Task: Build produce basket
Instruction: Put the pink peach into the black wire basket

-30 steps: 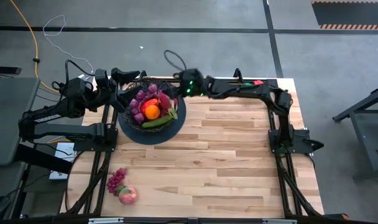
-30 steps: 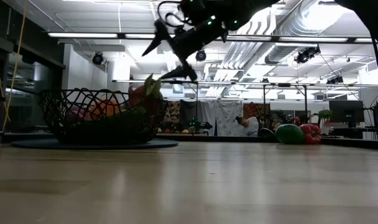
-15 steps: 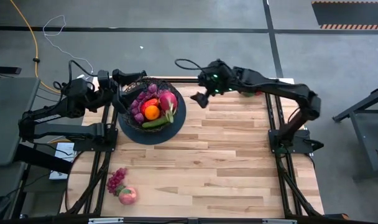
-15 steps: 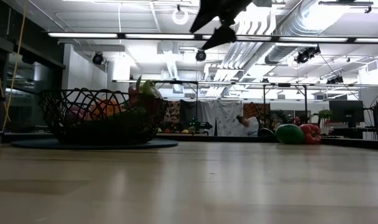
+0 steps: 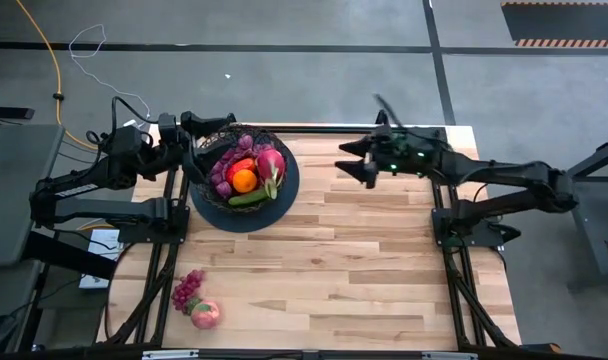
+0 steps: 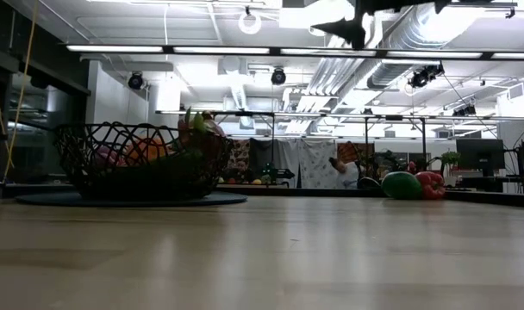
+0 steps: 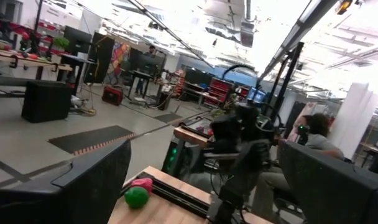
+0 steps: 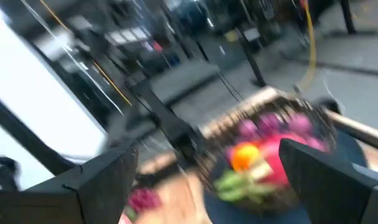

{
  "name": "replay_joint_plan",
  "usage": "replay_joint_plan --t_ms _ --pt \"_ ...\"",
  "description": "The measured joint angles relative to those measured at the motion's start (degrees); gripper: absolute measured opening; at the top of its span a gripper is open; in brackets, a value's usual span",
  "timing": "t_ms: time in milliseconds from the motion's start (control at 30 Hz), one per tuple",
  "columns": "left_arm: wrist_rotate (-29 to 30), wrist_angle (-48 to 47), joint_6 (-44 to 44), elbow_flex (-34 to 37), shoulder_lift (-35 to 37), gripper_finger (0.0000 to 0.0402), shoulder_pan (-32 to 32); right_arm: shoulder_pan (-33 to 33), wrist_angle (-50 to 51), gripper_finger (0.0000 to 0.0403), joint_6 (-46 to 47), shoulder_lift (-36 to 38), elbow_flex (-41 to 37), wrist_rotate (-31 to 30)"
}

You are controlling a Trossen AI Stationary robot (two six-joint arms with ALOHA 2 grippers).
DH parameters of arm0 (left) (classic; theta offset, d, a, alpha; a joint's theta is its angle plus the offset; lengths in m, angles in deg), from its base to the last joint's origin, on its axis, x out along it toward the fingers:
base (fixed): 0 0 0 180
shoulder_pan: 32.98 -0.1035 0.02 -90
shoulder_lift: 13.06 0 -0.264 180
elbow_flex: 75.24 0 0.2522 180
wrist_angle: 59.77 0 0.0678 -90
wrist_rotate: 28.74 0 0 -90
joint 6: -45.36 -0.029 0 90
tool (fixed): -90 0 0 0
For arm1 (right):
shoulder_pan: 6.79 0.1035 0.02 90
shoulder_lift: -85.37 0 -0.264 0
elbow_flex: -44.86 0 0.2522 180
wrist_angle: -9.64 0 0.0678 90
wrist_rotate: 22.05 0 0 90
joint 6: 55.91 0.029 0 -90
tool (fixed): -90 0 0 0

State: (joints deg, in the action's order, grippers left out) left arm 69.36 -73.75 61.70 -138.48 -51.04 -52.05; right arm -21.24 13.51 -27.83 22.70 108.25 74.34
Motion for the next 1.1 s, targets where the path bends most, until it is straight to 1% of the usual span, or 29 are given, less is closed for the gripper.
replay_joint_plan --t_ms 67,133,267,400,567,733,800,1000,1100 --pt "0.06 0.01 -0.02 0.00 0.00 0.0391 0.00 0.19 -4.16 0.0377 0.86 2.07 -1.66 0.11" --pt "0.04 0.01 -0.02 0.00 -0.02 0.0391 0.00 0.27 -5.86 0.0377 0.08 3.45 -2.41 0.11" --pt "0.04 0.01 -0.02 0.00 -0.02 0.0391 0.00 0.26 -5.49 0.0377 -4.04 4.33 -2.52 -0.50" --pt "0.02 0.01 -0.02 0.00 0.00 0.0391 0.00 0.26 -5.42 0.0377 -5.20 4.26 -2.53 -3.17" --pt "0.00 0.04 -0.02 0.00 -0.03 0.0391 0.00 0.26 -5.43 0.0377 -8.66 4.17 -2.54 -4.02" --pt "-0.11 0.14 0.02 0.00 -0.59 0.0391 0.00 0.26 -5.42 0.0377 -9.10 4.17 -2.54 -4.42" --pt "-0.17 0.14 1.39 0.00 -1.06 0.0391 0.00 0.24 -5.43 0.0377 -8.83 4.17 -2.54 -4.57" --pt "-3.59 0.09 4.12 0.01 -3.75 0.0391 -0.02 0.22 -5.40 0.0377 -9.06 4.17 -2.54 -4.90" --pt "-4.02 0.23 4.02 0.00 -5.32 0.0391 0.00 0.22 -5.40 0.0377 -9.05 4.17 -2.54 -4.90"
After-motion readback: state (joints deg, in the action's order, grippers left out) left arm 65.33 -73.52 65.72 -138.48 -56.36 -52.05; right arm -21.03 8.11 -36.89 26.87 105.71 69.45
